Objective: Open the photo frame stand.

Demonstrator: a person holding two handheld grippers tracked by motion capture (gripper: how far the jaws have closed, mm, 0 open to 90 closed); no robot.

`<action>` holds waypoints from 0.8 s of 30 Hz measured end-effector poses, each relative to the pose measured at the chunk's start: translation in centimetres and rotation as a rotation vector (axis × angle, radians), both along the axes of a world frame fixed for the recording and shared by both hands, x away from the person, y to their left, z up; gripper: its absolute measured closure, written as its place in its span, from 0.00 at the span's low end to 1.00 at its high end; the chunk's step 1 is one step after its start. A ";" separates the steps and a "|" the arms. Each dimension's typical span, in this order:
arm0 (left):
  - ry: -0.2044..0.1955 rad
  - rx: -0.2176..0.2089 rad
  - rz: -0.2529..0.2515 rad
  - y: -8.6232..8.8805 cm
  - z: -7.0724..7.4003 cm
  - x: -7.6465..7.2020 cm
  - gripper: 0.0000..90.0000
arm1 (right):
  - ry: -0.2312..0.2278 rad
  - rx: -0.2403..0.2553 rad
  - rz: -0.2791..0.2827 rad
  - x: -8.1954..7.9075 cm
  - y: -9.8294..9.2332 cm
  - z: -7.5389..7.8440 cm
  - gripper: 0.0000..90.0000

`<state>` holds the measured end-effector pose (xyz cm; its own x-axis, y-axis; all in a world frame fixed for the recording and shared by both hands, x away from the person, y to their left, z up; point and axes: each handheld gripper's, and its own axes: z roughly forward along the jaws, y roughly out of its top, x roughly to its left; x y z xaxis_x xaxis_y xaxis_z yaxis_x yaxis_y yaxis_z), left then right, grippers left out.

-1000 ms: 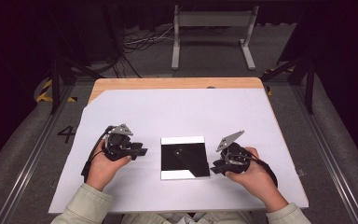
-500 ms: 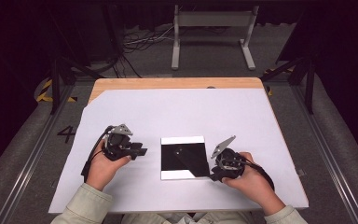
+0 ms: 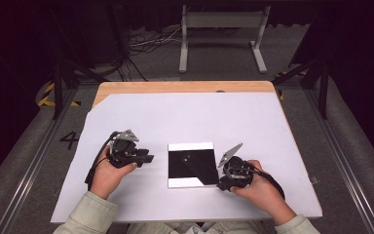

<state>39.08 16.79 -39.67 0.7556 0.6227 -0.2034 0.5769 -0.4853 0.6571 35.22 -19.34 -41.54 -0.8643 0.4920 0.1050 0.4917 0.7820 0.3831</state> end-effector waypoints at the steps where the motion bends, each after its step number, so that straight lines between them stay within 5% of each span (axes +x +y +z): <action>1: 0.000 0.000 0.000 0.0 0.0 0.0 0.72 | -0.002 -0.003 0.000 0.0 0.0 0.0 0.80; 13: 0.000 0.004 -0.001 -0.1 -0.2 0.1 0.72 | -0.033 -0.054 0.010 -0.2 0.8 0.2 0.90; 24: 0.002 -0.001 0.003 0.0 -0.3 0.1 0.72 | -0.064 0.017 0.007 -0.5 0.2 1.6 1.00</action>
